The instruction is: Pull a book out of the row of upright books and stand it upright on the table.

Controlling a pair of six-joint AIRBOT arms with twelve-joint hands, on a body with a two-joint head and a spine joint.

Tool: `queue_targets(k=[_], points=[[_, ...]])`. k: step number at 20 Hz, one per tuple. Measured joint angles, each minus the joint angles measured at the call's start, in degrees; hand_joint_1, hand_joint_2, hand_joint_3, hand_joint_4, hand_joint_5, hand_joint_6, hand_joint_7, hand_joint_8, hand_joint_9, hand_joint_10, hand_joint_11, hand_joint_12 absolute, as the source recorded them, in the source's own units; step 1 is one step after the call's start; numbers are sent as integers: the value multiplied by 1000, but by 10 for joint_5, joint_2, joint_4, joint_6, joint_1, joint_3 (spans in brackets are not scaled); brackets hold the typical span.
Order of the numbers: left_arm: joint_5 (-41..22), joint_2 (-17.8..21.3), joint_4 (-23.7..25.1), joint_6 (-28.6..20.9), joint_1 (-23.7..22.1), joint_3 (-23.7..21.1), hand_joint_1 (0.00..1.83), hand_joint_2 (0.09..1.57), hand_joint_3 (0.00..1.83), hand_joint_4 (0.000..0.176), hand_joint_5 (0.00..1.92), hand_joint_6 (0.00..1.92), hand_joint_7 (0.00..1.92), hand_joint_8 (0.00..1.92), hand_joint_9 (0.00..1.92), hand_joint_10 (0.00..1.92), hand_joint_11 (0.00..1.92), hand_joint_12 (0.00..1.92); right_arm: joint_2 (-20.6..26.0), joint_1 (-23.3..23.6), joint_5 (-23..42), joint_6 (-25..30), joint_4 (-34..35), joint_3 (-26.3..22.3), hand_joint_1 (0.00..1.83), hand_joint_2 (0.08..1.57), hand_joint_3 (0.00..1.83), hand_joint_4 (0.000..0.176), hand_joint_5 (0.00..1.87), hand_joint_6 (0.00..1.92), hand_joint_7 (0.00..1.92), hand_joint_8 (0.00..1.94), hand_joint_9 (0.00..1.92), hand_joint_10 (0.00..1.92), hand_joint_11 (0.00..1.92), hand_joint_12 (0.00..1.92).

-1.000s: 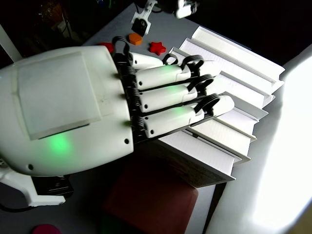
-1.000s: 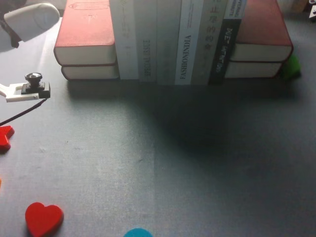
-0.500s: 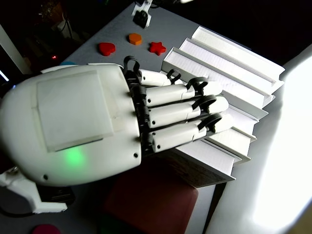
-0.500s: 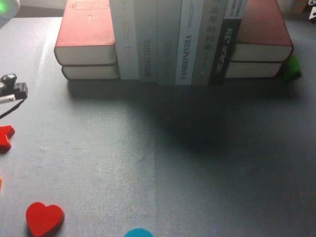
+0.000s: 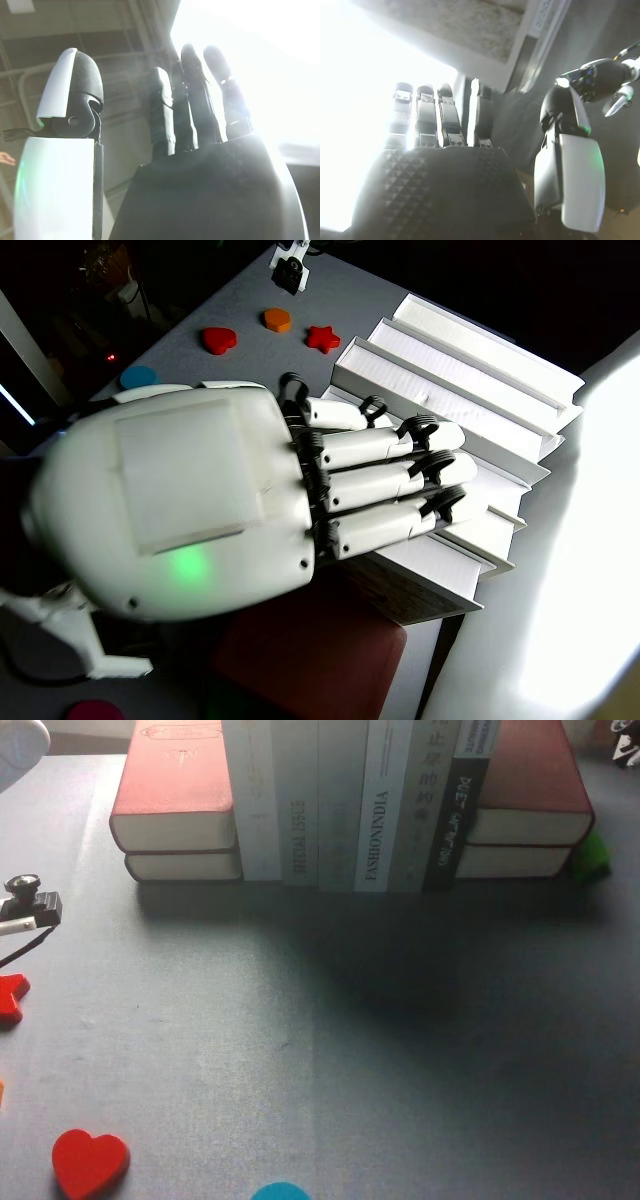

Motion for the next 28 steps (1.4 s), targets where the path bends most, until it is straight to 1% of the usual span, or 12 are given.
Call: queue_targets(k=[1,3,7,8,9,10,11,12,14,16,19,28], points=[[-1,-2,0,0,0,0,1070,1092,0,0,473,7,348,0,477,43,0,1402,-1,-3,1,0,2,2,540,1117,0,3,585,22,0,0,0,0,0,0],[0,-3,4,0,0,-1,1078,1088,0,0,484,10,357,5,501,54,0,1405,-4,-3,1,2,2,3,638,1165,15,0,604,20,0,0,0,0,0,0],[0,-3,4,0,0,-2,1094,1097,0,0,444,0,340,0,494,51,0,1400,-7,-6,1,18,-21,3,571,1160,1,83,641,21,0,0,0,0,0,0],[0,-3,2,0,0,-2,1089,1119,9,0,421,0,319,0,488,48,0,1410,-7,-7,-1,31,-33,0,565,1146,0,85,644,20,0,0,0,0,0,0],[0,-3,-1,0,1,-4,1090,1122,9,0,413,0,293,1,475,42,0,1373,-6,-7,-4,42,-44,-3,656,1133,0,45,656,20,0,0,0,0,0,0],[-1,-3,-1,0,2,-5,1071,1119,4,0,409,0,287,0,467,38,0,1373,-5,-6,-9,43,-54,-14,428,1117,0,128,624,3,0,0,0,0,0,0],[-1,-4,-1,0,4,-5,1071,1119,4,0,409,0,287,0,467,38,0,1373,-4,-6,-10,43,-57,-22,428,1117,0,128,624,3,0,0,0,0,0,0],[0,-6,-2,0,8,-7,1046,1109,0,0,422,5,299,4,459,34,0,1389,0,-6,-10,43,-63,-39,332,1111,0,173,560,0,0,0,0,0,0,0],[2,-7,0,0,11,-9,1043,1104,0,0,416,2,281,0,456,33,0,1388,11,-6,0,46,-75,-62,251,1107,0,175,532,0,0,0,0,0,0,0],[1,-6,-5,0,17,-13,1025,1096,0,0,440,10,317,14,477,41,0,1393,30,-6,16,49,-95,-92,301,1147,9,105,545,6,0,0,0,0,0,0],[1,-6,-11,0,23,-17,985,1086,0,0,467,12,316,3,502,49,0,1401,66,-7,31,48,-126,-136,71,1109,0,176,398,1,0,0,0,0,0,0],[2,-9,-17,0,30,-21,968,1055,0,0,443,1,349,2,520,52,0,1494,136,-17,43,31,-154,-211,18,1198,7,173,319,11,0,0,0,0,0,0]])
